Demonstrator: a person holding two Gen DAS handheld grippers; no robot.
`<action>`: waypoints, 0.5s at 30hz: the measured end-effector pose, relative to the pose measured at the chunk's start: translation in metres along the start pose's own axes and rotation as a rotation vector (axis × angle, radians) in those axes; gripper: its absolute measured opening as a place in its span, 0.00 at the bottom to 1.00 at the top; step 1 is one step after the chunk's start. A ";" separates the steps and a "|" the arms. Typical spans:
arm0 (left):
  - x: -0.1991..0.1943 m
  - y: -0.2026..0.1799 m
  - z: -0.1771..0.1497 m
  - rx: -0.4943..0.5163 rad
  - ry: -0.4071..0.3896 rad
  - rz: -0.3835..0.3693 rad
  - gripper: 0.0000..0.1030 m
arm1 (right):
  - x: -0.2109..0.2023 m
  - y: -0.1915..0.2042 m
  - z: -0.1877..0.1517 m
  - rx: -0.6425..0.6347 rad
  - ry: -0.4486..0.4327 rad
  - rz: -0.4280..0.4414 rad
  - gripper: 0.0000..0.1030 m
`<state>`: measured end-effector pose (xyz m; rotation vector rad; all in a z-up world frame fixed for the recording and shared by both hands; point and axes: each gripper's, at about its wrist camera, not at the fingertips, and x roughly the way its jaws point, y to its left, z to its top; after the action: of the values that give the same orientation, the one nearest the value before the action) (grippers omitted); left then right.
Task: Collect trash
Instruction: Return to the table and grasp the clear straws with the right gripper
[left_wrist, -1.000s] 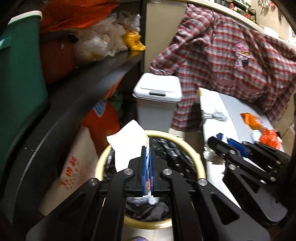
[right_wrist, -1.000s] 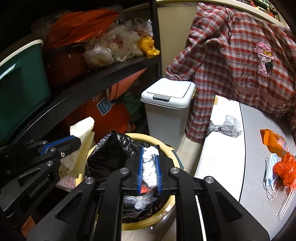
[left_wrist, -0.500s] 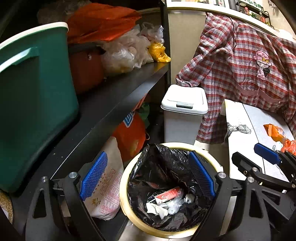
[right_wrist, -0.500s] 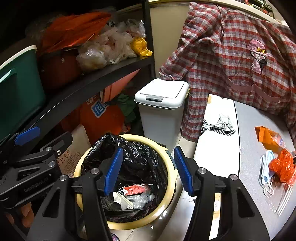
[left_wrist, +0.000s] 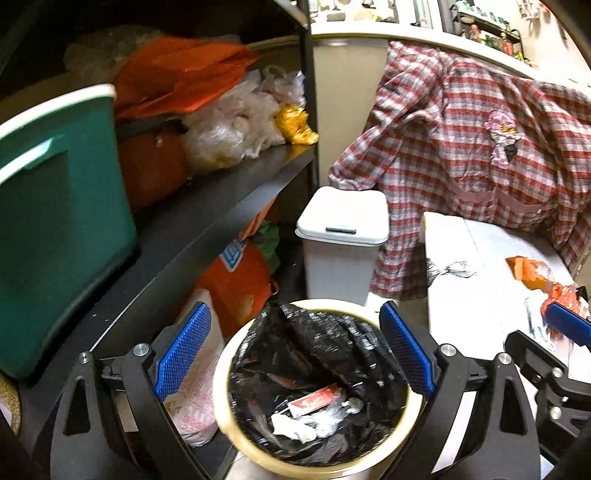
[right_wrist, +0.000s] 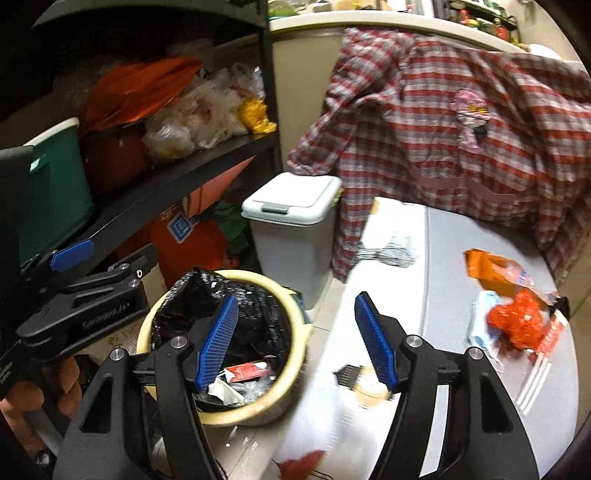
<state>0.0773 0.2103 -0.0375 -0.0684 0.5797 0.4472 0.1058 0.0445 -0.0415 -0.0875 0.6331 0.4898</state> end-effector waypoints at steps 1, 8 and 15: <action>-0.002 -0.005 0.000 0.002 -0.007 -0.008 0.87 | -0.005 -0.004 -0.001 0.005 -0.006 -0.010 0.64; -0.016 -0.052 0.002 0.045 -0.047 -0.088 0.87 | -0.041 -0.052 -0.017 0.064 -0.044 -0.112 0.64; -0.022 -0.105 -0.001 0.109 -0.061 -0.151 0.87 | -0.059 -0.127 -0.049 0.212 -0.042 -0.265 0.64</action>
<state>0.1052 0.1066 -0.0322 0.0055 0.5340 0.2695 0.0969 -0.1030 -0.0546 0.0396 0.6180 0.1664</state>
